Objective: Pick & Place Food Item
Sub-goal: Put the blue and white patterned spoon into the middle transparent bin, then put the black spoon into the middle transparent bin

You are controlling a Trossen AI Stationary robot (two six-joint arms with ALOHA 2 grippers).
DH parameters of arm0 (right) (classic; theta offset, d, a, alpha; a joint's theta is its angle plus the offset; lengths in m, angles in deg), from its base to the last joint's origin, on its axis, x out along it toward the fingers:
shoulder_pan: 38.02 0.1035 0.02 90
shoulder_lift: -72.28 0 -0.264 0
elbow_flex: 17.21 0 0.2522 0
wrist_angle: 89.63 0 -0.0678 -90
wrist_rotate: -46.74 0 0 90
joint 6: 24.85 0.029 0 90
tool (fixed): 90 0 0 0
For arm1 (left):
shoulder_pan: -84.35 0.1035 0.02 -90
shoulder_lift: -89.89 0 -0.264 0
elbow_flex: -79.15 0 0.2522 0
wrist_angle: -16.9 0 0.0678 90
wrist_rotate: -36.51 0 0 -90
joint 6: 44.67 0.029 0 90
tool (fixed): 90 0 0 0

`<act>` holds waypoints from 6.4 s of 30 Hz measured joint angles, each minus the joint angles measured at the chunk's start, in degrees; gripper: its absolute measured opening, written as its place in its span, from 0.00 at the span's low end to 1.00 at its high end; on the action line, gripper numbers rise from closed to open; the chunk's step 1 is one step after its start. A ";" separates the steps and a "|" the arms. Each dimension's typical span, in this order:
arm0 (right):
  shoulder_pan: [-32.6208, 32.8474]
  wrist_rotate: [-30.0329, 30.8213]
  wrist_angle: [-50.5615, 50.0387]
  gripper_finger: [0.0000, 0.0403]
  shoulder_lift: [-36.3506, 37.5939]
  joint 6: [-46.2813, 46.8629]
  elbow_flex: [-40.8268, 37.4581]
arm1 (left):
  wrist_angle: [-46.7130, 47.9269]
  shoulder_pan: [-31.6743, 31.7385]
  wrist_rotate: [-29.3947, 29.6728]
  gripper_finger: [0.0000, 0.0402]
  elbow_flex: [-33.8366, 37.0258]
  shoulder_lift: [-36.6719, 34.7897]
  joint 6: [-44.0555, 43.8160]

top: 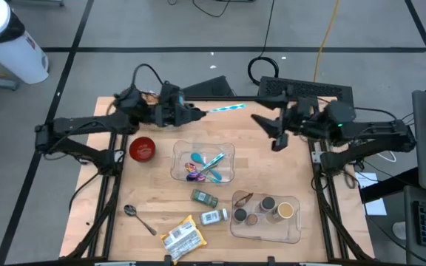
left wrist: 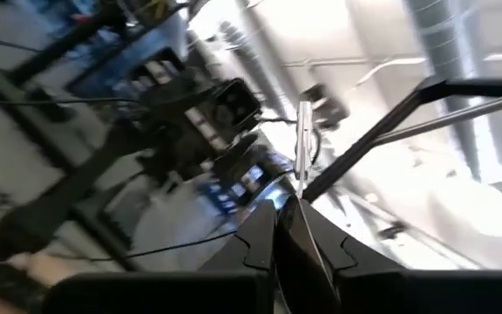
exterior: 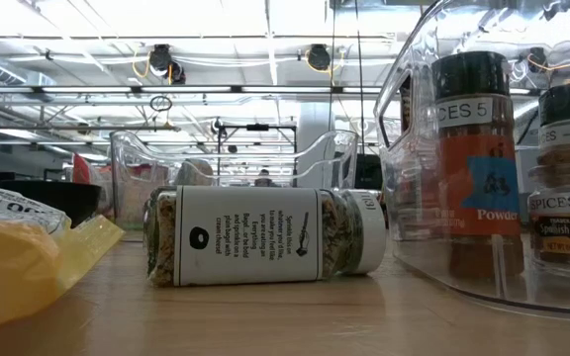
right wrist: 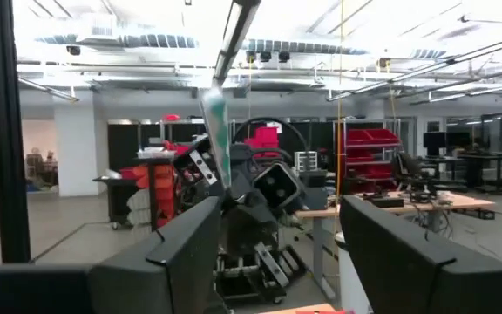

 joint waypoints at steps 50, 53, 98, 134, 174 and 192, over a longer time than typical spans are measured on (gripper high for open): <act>1.47 19.71 -51.79 0.40 -43.02 -6.96 38.51 | 59.60 0.07 11.57 0.06 0.04 -10.18 21.24; 1.51 20.13 -52.44 0.28 -43.01 -4.84 38.51 | 60.34 0.10 11.71 0.06 0.04 -10.18 21.91; 1.56 -2.12 -52.93 0.03 -37.66 14.08 38.53 | 36.22 22.70 -17.39 0.57 0.05 -21.43 30.11; -4.17 -18.28 -54.61 0.03 -61.82 18.76 38.49 | 50.93 26.11 -18.14 0.57 0.02 -36.23 34.28; -4.46 -18.26 -48.34 0.17 -66.43 20.57 31.78 | 55.15 26.11 -16.45 0.57 0.04 -36.23 36.88; -7.15 -18.15 -39.56 0.43 -55.77 19.49 31.73 | 54.88 26.09 -16.37 0.57 0.04 -35.99 34.90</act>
